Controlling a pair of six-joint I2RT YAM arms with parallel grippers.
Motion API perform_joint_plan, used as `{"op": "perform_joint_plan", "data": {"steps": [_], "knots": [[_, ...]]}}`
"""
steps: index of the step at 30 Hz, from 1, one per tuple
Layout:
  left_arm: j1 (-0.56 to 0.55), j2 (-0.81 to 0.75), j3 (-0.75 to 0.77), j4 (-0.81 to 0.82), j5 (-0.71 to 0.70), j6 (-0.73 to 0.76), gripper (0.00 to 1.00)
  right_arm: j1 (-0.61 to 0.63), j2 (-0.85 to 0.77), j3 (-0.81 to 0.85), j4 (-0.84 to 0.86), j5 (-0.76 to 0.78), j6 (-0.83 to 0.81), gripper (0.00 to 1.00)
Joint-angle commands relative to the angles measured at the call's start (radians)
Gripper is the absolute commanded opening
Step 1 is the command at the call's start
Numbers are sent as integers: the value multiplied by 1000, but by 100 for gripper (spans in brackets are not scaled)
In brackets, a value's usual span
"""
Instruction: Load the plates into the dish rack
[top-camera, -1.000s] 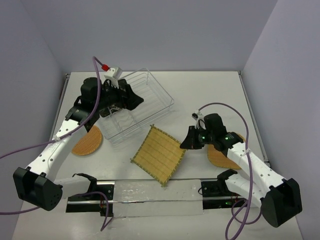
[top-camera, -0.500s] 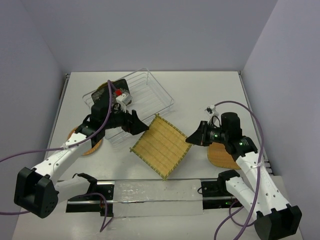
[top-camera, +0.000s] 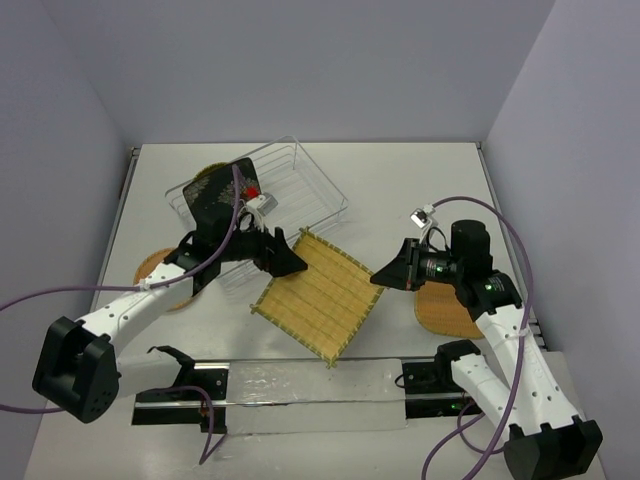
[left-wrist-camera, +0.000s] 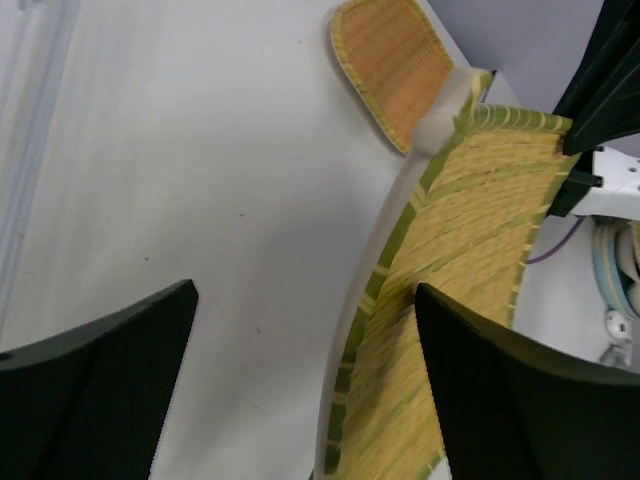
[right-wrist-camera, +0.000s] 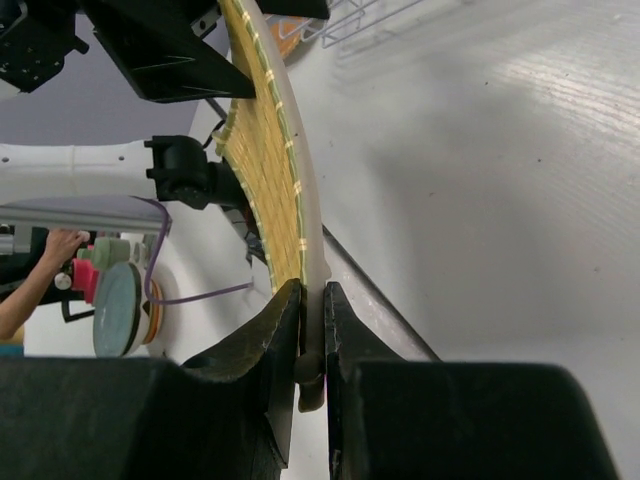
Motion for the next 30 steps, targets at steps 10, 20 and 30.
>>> {"op": "perform_joint_plan", "data": {"steps": [10, 20, 30], "knots": [[-23, -37, 54, 199, 140, -7, 0, -12, -28, 71, 54, 83, -10, 0], [-23, -116, 298, 85, -132, 184, 0, -12, 7, 124, 119, 454, -32, 76], [-16, -7, 626, -218, -372, 611, 0, -12, 53, 196, 125, 611, -63, 88]]}}
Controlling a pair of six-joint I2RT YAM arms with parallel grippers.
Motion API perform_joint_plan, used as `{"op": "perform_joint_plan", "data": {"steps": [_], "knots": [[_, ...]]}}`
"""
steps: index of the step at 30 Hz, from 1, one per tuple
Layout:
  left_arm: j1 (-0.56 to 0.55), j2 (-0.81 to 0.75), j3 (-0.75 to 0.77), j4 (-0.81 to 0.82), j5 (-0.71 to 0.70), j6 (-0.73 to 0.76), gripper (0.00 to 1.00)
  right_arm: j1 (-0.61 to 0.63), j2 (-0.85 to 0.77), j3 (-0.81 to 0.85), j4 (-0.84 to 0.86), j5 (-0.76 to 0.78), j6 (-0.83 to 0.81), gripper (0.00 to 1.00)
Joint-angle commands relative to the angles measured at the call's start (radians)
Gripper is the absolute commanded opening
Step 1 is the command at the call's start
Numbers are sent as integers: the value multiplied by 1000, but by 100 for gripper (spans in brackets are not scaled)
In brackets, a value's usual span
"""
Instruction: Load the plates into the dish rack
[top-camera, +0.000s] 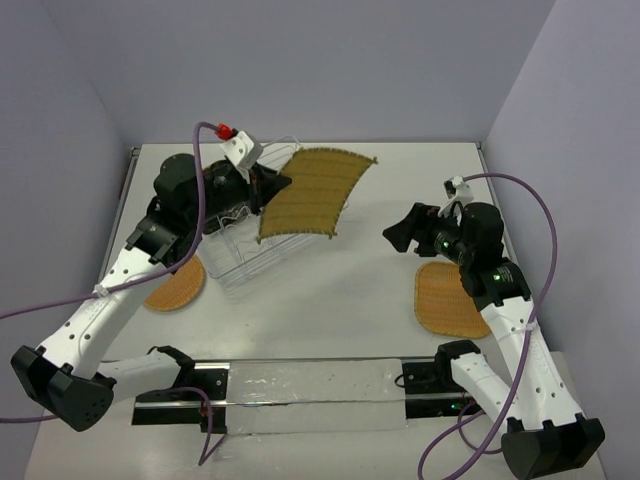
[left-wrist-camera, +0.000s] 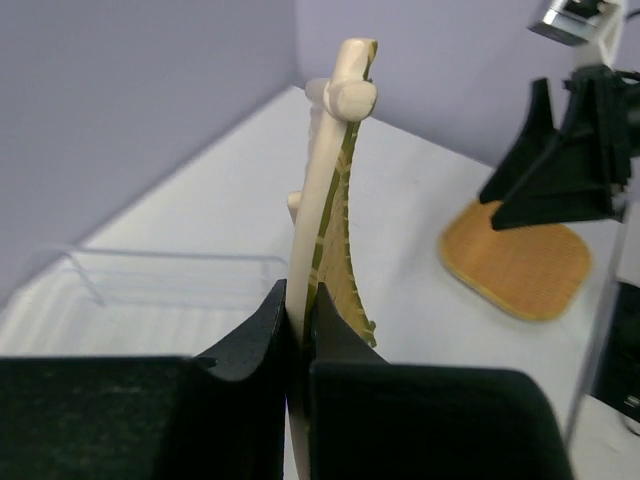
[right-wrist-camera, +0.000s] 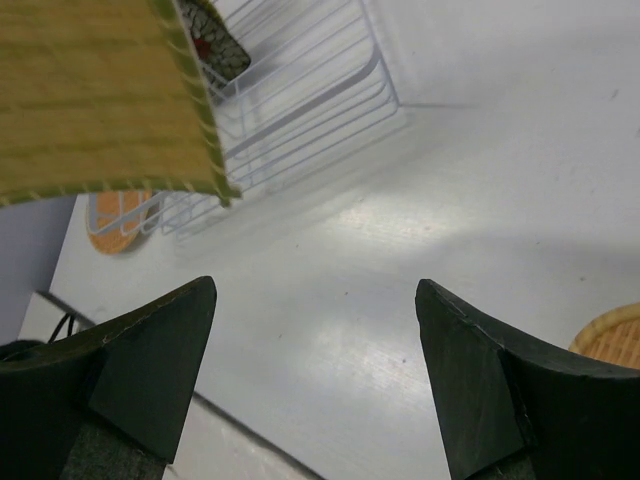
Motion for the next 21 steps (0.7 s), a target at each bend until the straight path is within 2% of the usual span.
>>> {"op": "perform_joint_plan", "data": {"steps": [1, 5, 8, 9, 10, 13, 15, 21], "knots": [[12, 41, 154, -143, -127, 326, 0, 4, 3, 55, 49, 100, -28, 88], [36, 55, 241, -298, -155, 572, 0, 5, 17, 52, 46, 113, -50, 88], [79, 143, 388, -526, -204, 639, 0, 5, 32, 53, 46, 115, -59, 88], [94, 149, 447, -540, -205, 657, 0, 5, 37, 53, 46, 114, -59, 88], [120, 193, 533, -644, -212, 688, 0, 5, 49, 55, 45, 115, -59, 88], [152, 250, 635, -761, -234, 739, 0, 5, 79, 60, 45, 114, -64, 88], [160, 277, 670, -818, -253, 769, 0, 5, 102, 64, 45, 114, -67, 88], [167, 316, 650, -868, -327, 780, 0, 5, 152, 68, 43, 126, -65, 88]]}}
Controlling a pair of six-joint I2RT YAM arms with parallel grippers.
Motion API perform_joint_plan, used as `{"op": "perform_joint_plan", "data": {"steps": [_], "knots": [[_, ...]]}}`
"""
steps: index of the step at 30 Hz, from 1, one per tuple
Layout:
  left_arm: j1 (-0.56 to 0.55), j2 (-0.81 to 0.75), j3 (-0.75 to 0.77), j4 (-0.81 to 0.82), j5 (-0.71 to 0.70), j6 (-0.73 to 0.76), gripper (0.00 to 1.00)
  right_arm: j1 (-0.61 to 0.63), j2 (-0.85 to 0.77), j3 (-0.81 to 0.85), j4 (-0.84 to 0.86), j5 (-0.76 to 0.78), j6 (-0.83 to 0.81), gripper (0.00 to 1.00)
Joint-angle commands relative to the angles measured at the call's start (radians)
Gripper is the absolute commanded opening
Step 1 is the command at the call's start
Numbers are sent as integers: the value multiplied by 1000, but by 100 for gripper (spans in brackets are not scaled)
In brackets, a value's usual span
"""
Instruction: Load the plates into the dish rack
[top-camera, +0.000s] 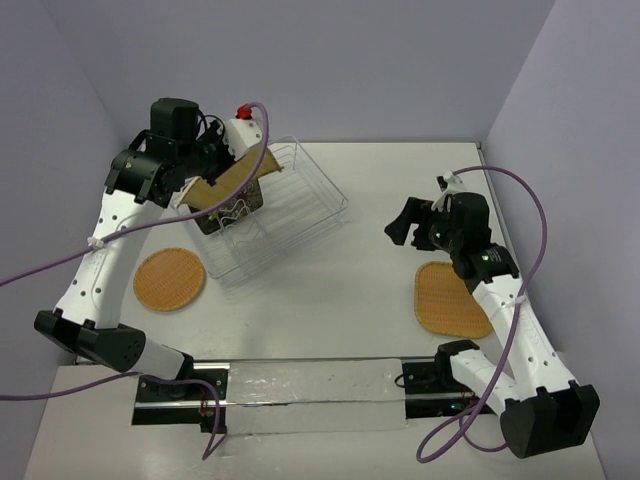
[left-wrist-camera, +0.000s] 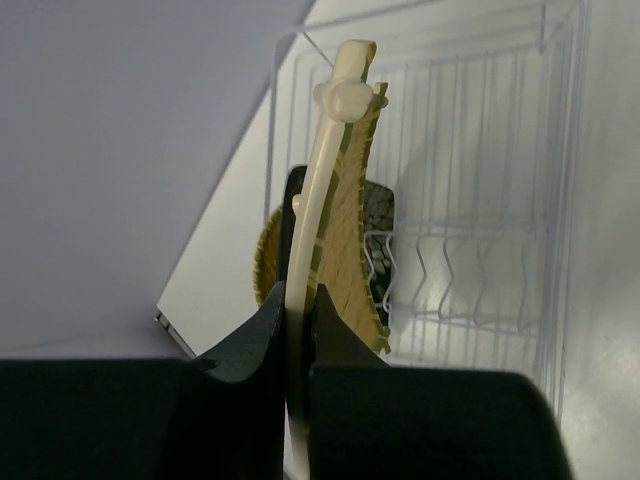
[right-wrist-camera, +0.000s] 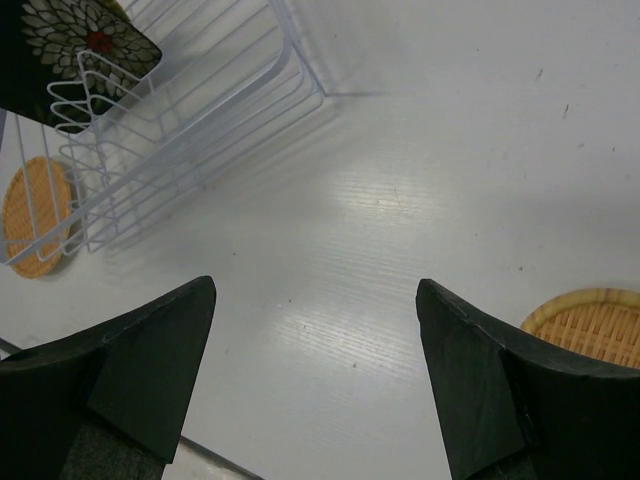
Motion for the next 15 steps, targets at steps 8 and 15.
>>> {"op": "perform_joint_plan", "data": {"steps": [8, 15], "knots": [[8, 9, -15, 10, -111, 43, 0, 5, 82, 65, 36, 30, -22, 88], [11, 80, 18, -4, -103, 43, 0, 4, 105, 71, 36, 49, -24, 88]]}}
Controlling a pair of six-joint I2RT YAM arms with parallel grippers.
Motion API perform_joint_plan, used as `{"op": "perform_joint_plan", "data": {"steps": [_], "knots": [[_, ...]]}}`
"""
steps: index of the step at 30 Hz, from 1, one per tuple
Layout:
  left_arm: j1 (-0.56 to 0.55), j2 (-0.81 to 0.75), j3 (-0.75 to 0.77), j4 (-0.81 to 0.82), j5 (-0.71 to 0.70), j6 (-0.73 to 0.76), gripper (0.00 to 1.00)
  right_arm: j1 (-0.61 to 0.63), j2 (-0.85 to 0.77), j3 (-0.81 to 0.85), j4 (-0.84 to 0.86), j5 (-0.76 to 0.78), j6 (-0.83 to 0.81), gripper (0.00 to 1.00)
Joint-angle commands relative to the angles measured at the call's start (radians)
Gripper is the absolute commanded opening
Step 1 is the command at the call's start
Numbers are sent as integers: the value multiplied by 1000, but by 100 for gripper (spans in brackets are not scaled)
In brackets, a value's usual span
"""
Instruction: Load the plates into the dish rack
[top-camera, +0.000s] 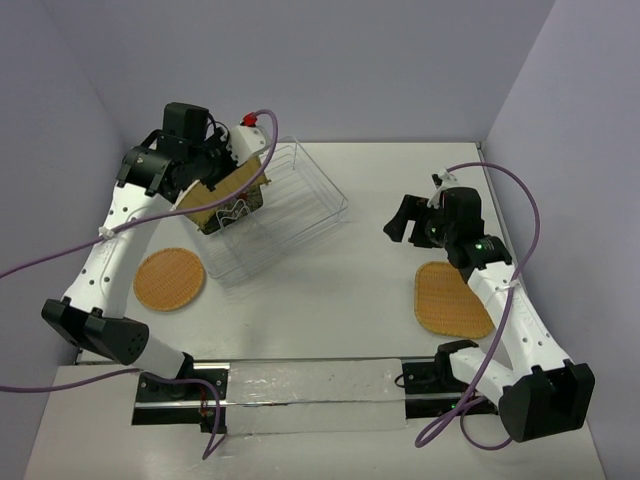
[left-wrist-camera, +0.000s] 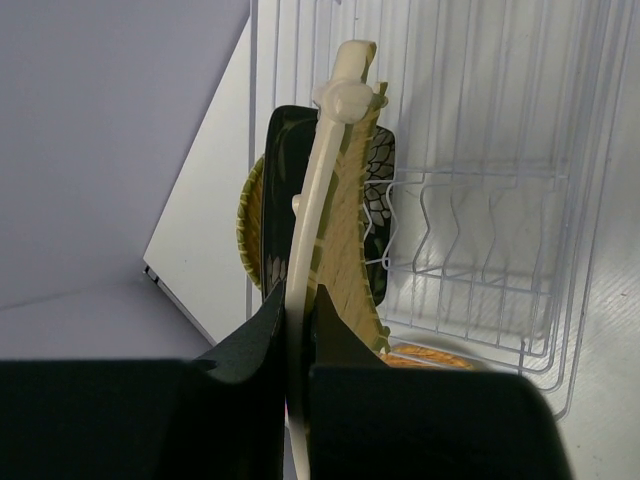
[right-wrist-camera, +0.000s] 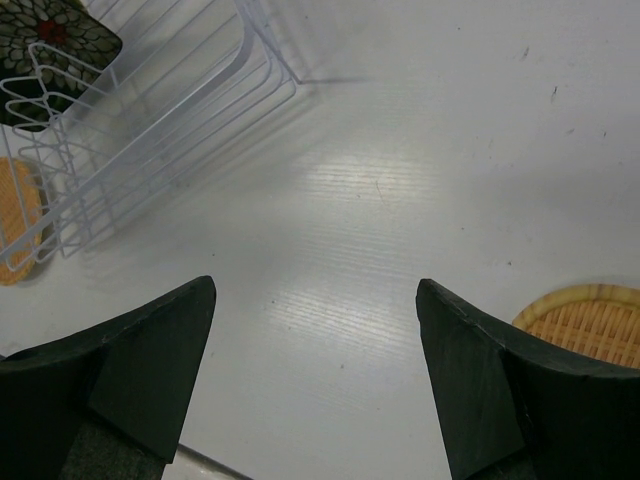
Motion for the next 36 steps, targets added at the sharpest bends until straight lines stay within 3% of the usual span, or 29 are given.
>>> {"op": "perform_joint_plan", "data": {"steps": [1, 21, 31, 36], "knots": [[9, 35, 47, 61, -2, 23, 0, 4, 5, 53, 35, 28, -20, 88], [31, 181, 76, 28, 81, 99, 0, -39, 24, 39, 31, 69, 14, 89], [51, 214, 50, 79, 57, 100, 0, -131, 8, 13, 22, 87, 74, 89], [61, 217, 28, 100, 62, 115, 14, -170, 9, -10, 13, 106, 115, 89]]}}
